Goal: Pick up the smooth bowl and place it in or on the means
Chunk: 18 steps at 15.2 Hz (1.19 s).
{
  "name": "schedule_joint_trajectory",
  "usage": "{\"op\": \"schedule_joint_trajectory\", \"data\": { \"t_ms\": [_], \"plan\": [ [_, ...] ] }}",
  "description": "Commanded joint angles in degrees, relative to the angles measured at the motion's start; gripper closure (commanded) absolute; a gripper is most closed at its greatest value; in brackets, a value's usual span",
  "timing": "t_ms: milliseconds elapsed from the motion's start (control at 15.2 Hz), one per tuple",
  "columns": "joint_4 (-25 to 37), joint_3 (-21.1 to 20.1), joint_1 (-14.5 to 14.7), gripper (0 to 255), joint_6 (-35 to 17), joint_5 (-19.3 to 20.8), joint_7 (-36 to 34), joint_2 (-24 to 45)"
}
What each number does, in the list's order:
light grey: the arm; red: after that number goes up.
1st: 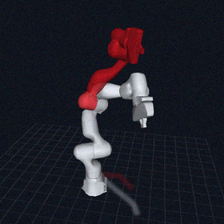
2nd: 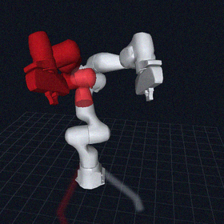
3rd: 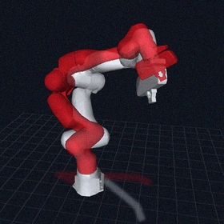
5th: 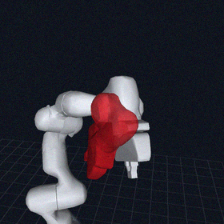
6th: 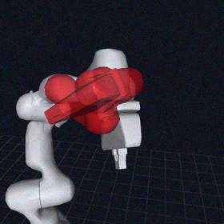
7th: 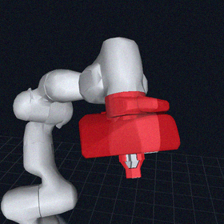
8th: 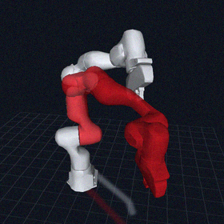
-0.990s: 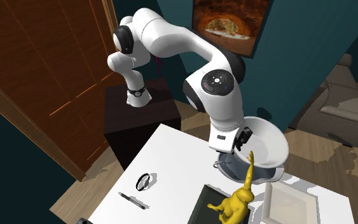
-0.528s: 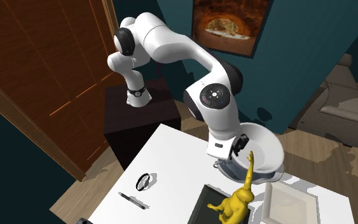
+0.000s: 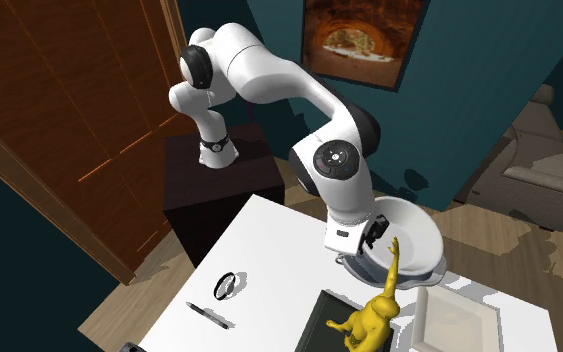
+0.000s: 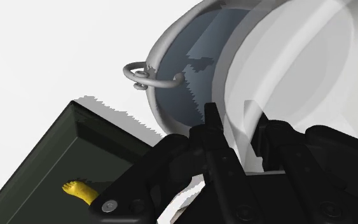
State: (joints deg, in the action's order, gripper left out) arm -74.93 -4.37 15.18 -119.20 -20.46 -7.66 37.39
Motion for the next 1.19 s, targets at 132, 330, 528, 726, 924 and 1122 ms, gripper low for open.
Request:
{"op": "schedule_joint_trajectory", "data": {
  "t_ms": [132,330,528,726,924,1122],
  "plan": [
    [0.01,-0.01,0.00,0,-0.04,-0.02,0.01,-0.03],
    [0.04,-0.01,0.00,0,-0.03,-0.02,0.01,-0.02],
    [0.76,0.19,-0.71,0,2.60,0.11,-0.11,-1.77],
    [1.77,0.37,-1.34,0,5.09,0.23,-0.25,-3.12],
    [1.76,0.37,-1.34,0,5.09,0.23,-0.24,-3.12],
    [1.77,0.37,-1.34,0,5.09,0.23,-0.24,-3.12]
  ]
}}
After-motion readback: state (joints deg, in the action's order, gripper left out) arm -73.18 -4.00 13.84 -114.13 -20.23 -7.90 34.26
